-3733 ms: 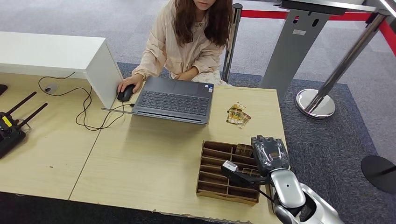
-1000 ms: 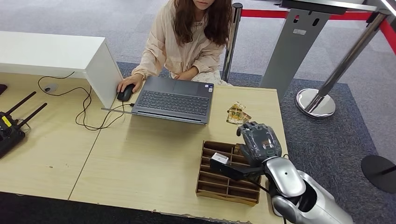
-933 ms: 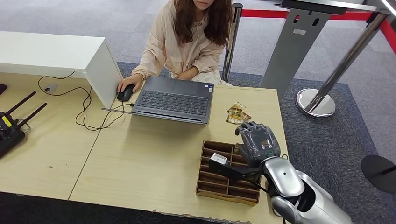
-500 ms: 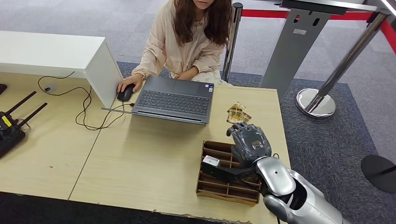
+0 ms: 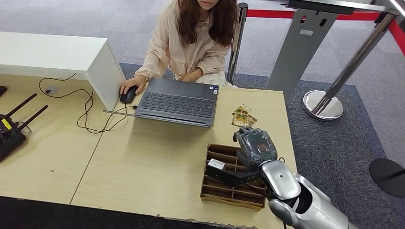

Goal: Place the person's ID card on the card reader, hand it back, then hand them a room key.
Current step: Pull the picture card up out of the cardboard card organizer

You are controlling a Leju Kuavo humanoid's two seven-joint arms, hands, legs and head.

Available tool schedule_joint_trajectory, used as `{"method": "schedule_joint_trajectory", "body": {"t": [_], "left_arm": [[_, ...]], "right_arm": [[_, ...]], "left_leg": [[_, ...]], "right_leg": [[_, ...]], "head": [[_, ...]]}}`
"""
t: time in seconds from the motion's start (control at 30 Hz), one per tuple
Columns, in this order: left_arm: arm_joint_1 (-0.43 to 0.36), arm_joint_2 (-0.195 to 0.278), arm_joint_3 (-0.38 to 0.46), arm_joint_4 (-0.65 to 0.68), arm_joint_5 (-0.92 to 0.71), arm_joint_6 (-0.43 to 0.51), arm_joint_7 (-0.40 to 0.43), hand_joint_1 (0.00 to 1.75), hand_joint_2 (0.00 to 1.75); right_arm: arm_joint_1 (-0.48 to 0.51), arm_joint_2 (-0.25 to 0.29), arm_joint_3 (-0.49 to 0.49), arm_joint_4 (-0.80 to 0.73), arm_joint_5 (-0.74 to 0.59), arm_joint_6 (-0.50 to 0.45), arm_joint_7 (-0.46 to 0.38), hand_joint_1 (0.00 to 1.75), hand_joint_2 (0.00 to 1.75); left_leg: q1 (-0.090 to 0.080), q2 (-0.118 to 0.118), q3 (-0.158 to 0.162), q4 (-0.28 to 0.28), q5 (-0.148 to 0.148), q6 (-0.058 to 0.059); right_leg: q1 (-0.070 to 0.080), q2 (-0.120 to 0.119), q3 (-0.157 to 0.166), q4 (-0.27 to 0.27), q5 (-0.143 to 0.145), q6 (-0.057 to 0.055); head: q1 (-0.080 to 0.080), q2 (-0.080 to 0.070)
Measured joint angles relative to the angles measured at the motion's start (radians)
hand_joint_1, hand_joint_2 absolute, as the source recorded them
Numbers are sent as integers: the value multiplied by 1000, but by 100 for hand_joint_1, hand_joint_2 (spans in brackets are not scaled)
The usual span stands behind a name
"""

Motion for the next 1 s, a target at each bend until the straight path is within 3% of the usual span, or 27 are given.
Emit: {"method": "schedule_joint_trajectory", "body": {"t": [0.3, 1.0], "left_arm": [[0, 0, 3, 0, 1, 0, 5, 0, 0], [1, 0, 14, 0, 4, 8, 16, 0, 0]], "right_arm": [[2, -13, -1, 16, 12, 1, 15, 82, 175], [30, -25, -9, 52, 13, 9, 28, 98, 175]], "left_leg": [[0, 0, 0, 0, 0, 0], [0, 0, -1, 0, 0, 0]], "right_leg": [[0, 0, 0, 0, 0, 0], [0, 0, -1, 0, 0, 0]], "head": [[0, 0], [0, 0]]}}
